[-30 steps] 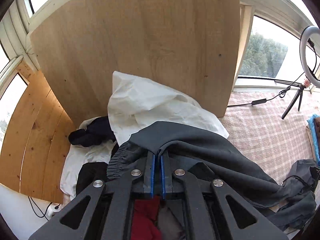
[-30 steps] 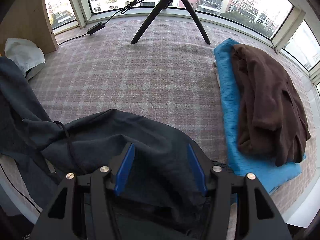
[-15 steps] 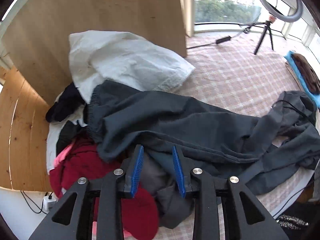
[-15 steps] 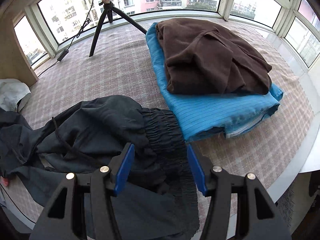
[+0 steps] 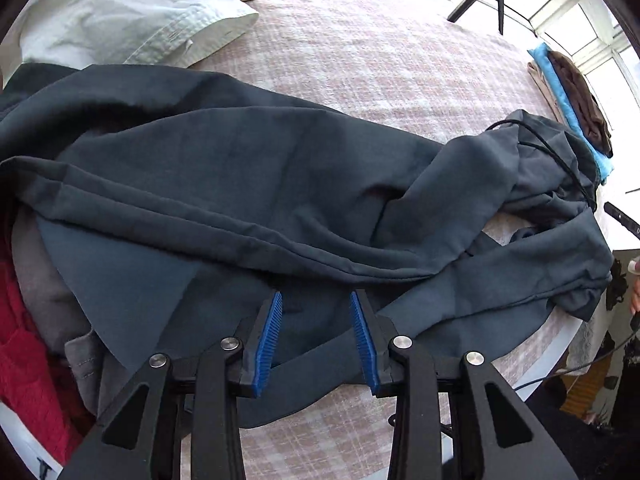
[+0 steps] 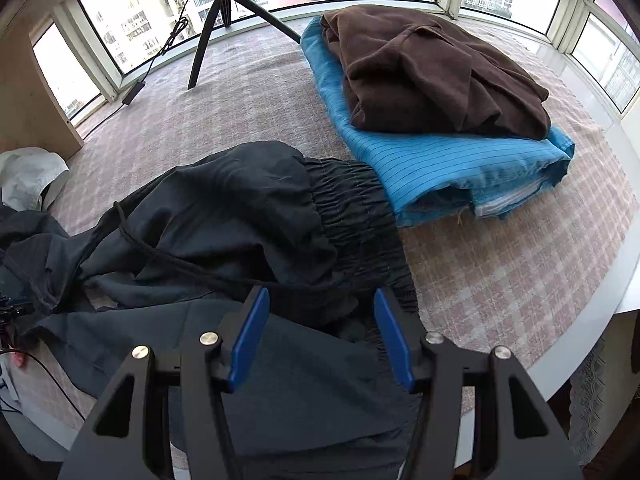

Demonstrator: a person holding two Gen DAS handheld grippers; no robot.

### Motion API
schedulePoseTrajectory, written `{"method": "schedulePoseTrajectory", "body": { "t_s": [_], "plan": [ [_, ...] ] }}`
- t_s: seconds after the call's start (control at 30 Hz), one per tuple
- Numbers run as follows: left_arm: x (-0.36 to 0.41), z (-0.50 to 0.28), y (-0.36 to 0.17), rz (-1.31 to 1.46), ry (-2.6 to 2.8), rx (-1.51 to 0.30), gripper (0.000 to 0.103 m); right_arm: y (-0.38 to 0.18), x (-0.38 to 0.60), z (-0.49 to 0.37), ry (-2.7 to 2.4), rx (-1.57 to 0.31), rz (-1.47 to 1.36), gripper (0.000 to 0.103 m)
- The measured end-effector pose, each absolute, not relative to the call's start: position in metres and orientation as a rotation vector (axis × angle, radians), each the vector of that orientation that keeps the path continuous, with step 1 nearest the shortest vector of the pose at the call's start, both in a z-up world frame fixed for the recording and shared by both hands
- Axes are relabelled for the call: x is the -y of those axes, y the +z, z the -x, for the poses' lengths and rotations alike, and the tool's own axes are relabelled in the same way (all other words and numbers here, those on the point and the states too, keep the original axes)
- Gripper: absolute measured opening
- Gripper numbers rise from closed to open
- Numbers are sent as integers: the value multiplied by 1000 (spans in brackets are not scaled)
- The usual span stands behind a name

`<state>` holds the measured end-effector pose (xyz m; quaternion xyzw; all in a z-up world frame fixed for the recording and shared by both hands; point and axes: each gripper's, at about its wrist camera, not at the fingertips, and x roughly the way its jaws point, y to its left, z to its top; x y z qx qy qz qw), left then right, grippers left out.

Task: Fold clothes

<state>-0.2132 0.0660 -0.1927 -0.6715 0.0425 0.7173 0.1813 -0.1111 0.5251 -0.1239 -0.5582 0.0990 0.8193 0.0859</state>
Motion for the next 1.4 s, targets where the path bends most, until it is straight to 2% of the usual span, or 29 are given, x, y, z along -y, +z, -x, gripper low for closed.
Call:
{"method": "schedulePoseTrajectory", "body": {
  "t_s": [0.13, 0.23, 0.3, 0.4, 0.43, 0.47, 0.5, 0.53, 0.63, 0.83, 1.03, 1.17, 1.2, 1.33, 1.4],
  "plan": [
    [-69, 226, -197, 1960, 2065, 28, 36, -124, -517, 116, 2456, -306, 1668, 54],
    [-74, 236, -205, 2027, 2097, 137, 48, -119, -506, 119, 2478, -246, 1662, 54],
    [-76, 242, -213, 2062, 2097, 225, 48, -117, -501, 121, 2489, -191, 1656, 54],
    [-82, 246, -224, 2087, 2109, 231, 45, -117, -500, 122, 2500, -181, 1659, 54],
    [-83, 246, -225, 2083, 2105, 251, 42, -117, -502, 121, 2498, -188, 1659, 54],
    [-83, 246, -227, 2079, 2101, 270, 29, -118, -505, 120, 2493, -196, 1658, 54],
    [-84, 246, -228, 2073, 2097, 289, 7, -119, -509, 119, 2487, -204, 1656, 54],
    [-86, 245, -225, 2052, 2103, 294, 1, -120, -513, 118, 2478, -214, 1652, 54],
    [-88, 246, -207, 1965, 2152, 304, 2, -122, -527, 113, 2452, -251, 1633, 54],
    [-82, 273, -132, 1764, 2280, 356, 2, -126, -560, 105, 2397, -333, 1579, 54],
    [-71, 341, -71, 1609, 2447, 267, 2, -142, -606, 104, 2330, -507, 1548, 54],
    [-76, 391, -59, 1587, 2500, 154, 2, -144, -615, 115, 2388, -612, 1543, 54],
    [-79, 401, -64, 1622, 2485, 131, 6, -144, -613, 120, 2403, -614, 1549, 54],
    [-87, 419, -83, 1717, 2465, 0, 12, -155, -598, 142, 2426, -510, 1656, 54],
    [-84, 412, -87, 1728, 2467, -62, 22, -166, -592, 146, 2415, -470, 1719, 54]
  ]
}}
